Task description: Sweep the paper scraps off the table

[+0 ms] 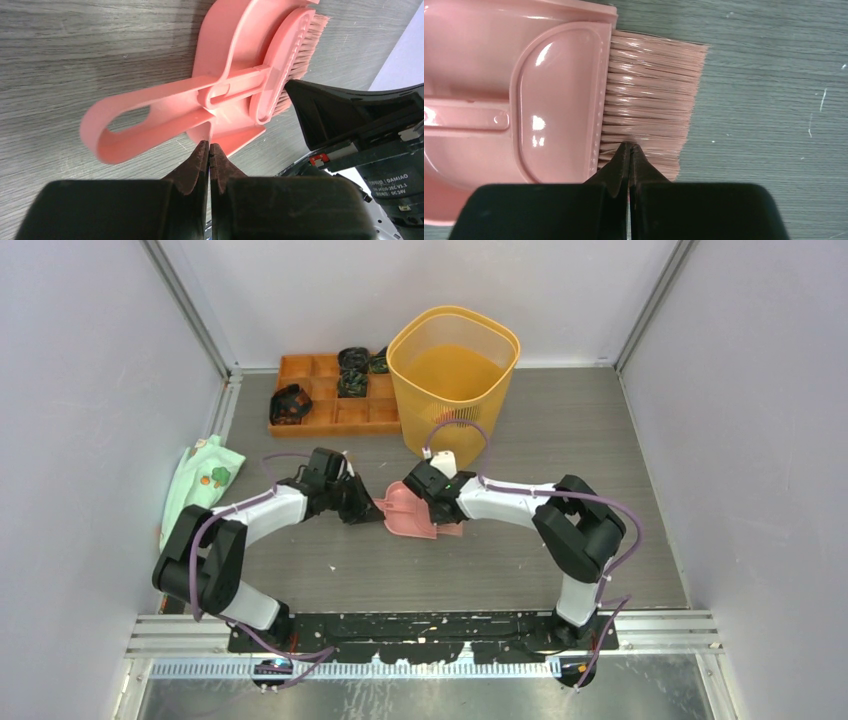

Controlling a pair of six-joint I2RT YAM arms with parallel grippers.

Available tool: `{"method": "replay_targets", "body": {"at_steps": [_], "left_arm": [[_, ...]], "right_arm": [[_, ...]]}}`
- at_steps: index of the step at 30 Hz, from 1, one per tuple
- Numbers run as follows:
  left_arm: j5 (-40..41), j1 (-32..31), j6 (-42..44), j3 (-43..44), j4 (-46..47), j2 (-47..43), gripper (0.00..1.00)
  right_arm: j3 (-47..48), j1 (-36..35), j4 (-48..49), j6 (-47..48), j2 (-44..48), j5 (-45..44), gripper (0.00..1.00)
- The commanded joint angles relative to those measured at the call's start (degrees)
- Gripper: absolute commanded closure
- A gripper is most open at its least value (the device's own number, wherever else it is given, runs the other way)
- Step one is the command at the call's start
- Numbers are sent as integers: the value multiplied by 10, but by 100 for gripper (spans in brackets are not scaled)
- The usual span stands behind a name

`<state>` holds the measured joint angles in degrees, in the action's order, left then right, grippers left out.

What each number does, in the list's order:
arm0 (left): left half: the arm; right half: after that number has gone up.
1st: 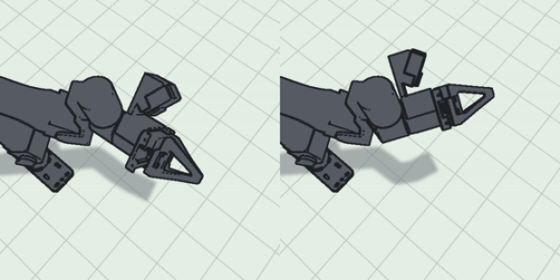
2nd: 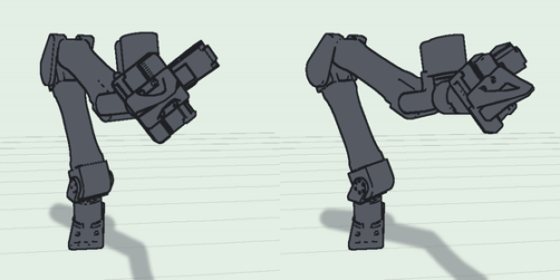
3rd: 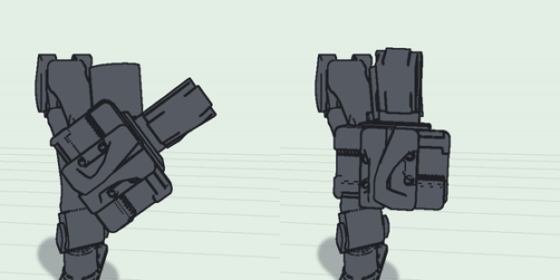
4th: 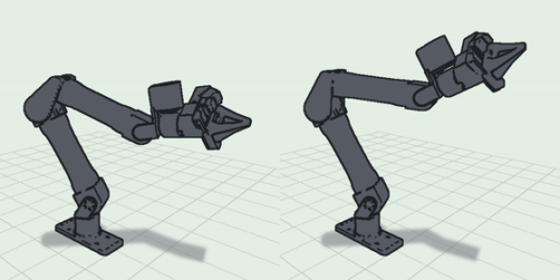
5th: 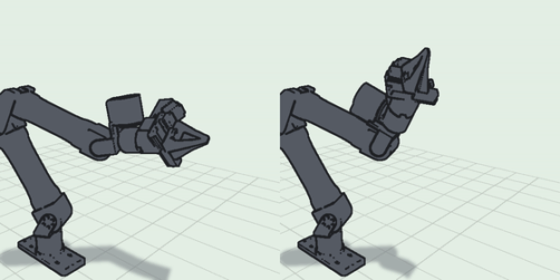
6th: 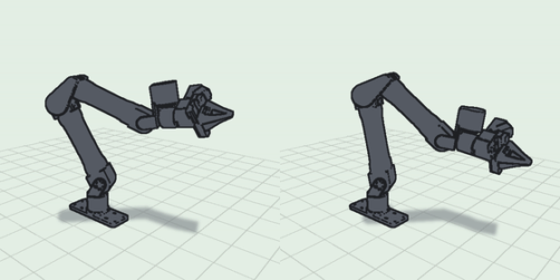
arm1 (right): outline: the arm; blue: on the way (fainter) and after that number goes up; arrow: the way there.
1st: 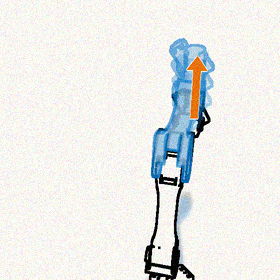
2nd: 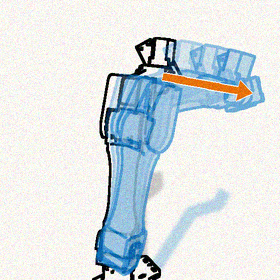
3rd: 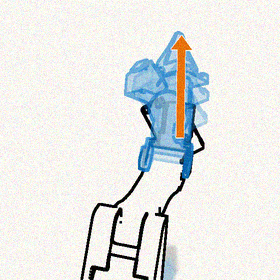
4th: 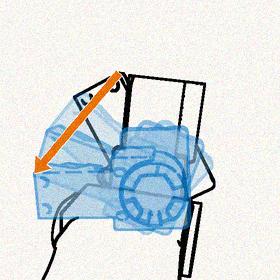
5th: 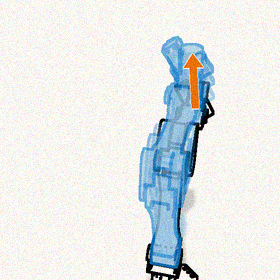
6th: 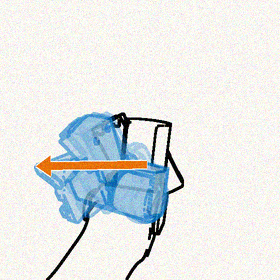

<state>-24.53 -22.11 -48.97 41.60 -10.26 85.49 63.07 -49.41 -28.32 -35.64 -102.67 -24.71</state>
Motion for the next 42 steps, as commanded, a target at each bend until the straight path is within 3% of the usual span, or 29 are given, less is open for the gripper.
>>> {"method": "replay_targets", "body": {"at_steps": [1, 21, 42], "left_arm": [[5, -1, -1, 10, 23, -14, 95], [5, -46, -29, 16, 77, 40, 97], [19, -83, -43, 44, 83, 58, 98]], "right_arm": [[30, -11, 1, 3, -3, 3, 99], [103, -42, 1, 3, -65, 23, 100], [117, -76, 115, 17, -55, 154, 99]]}}
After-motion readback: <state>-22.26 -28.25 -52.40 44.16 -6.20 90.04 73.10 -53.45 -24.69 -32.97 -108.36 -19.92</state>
